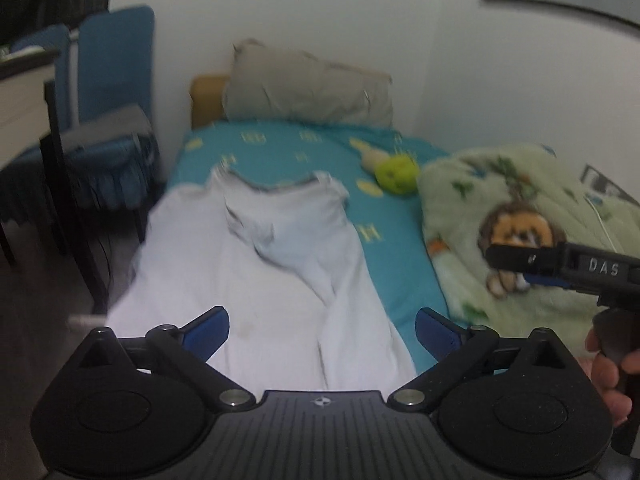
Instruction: Fold clothes
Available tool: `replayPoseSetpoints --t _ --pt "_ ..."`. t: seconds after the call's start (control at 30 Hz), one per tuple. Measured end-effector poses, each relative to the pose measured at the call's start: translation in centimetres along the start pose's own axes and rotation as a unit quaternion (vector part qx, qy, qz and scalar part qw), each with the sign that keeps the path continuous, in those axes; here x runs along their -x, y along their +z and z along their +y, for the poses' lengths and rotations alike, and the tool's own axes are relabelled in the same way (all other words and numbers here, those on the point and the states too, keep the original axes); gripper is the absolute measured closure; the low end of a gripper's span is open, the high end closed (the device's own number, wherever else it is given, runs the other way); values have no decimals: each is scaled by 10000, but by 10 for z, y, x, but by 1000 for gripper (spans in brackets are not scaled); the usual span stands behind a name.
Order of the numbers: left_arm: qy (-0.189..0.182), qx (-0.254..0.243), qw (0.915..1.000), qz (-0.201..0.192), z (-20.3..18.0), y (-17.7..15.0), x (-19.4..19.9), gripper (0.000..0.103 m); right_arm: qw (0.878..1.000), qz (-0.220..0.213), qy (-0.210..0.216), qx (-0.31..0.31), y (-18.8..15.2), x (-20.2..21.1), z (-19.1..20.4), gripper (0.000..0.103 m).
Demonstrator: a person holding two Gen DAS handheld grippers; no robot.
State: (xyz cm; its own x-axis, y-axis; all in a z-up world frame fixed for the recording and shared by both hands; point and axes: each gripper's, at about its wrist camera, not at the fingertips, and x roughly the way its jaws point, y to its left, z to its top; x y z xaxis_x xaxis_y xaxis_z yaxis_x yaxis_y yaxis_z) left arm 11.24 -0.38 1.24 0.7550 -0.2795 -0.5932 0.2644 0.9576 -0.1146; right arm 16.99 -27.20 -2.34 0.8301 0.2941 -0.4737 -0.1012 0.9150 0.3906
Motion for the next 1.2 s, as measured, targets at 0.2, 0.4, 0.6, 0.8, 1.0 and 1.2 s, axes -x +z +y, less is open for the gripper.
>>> replayPoseSetpoints --t 0.2,0.4,0.6,0.8,1.0,1.2 --pt "91 -178 9991 -376 22 -8 -16 1 9961 325 184 795 22 -85 44 5" --pt "175 -209 9981 -548 65 -14 -30 1 9885 680 298 1314 26 -207 78 6" --pt "204 363 9986 -321 103 -16 -62 2 9821 1014 4 1586 8 -305 93 10" --pt "166 717 9969 -266 128 -19 -70 2 9784 847 -58 1883 -2 -346 100 90" --pt "259 1290 9905 -389 152 -17 -63 2 9819 244 310 1854 37 -343 128 94" --pt "446 1233 9907 -375 152 -14 -61 2 9836 165 175 1788 65 -365 142 94"
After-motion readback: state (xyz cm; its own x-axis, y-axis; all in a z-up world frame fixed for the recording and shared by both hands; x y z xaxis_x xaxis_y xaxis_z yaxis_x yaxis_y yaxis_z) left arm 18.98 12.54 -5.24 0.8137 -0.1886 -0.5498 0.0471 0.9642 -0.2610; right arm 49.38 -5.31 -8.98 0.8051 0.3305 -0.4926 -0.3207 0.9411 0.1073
